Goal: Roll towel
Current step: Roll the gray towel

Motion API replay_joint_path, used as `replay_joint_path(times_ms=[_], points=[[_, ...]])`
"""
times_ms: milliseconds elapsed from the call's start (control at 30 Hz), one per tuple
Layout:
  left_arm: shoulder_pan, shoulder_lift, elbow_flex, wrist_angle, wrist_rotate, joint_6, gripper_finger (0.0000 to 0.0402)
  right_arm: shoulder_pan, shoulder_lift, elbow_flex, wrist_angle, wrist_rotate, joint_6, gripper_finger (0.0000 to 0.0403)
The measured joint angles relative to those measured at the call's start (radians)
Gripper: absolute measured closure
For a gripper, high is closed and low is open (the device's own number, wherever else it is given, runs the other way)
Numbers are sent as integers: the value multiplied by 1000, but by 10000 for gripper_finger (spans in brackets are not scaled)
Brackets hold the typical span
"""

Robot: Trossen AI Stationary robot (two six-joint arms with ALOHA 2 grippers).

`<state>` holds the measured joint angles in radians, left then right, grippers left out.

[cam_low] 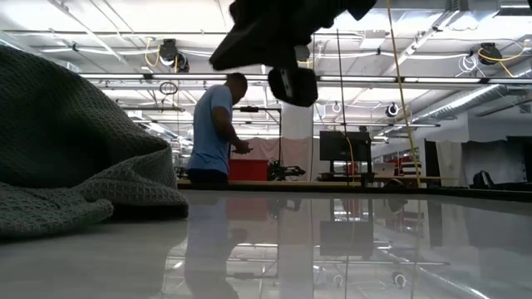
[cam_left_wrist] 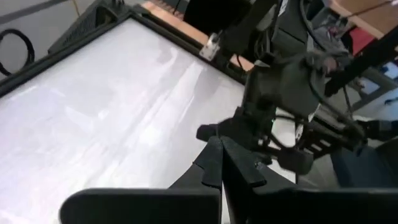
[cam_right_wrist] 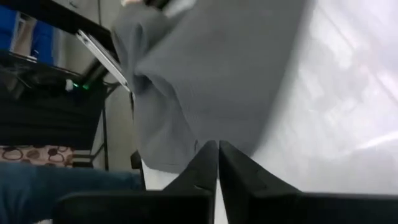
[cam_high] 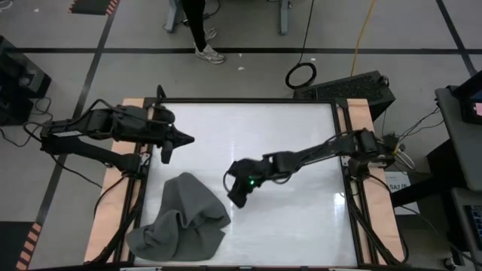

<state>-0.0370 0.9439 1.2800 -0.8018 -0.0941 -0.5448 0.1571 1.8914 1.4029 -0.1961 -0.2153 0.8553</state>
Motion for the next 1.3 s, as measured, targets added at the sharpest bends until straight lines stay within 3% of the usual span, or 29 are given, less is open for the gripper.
replay_joint_path(times_ms=[167,333,467,567,700,867,1067,1167,1300], points=[[0,-2,0,-4,24,-26,399,28,87,92,8,13,12,324],[0,-10,0,-21,23,-21,399,64,168,185,4,107,-50,233],[0,-11,0,-62,20,-24,399,45,232,262,-4,134,45,167],[0,-11,0,-75,18,-26,399,23,291,321,-6,116,81,132],[0,-11,0,-77,11,-26,399,22,366,407,-3,105,-2,109],[0,-11,0,-122,12,-73,399,37,456,515,-9,106,-156,114],[-3,-11,0,-187,17,-132,399,37,527,536,-30,90,-112,154],[-3,-11,0,-190,19,-157,399,32,549,536,-31,42,-85,212],[-3,-11,0,-189,19,-157,399,32,540,536,-47,20,-130,335]])
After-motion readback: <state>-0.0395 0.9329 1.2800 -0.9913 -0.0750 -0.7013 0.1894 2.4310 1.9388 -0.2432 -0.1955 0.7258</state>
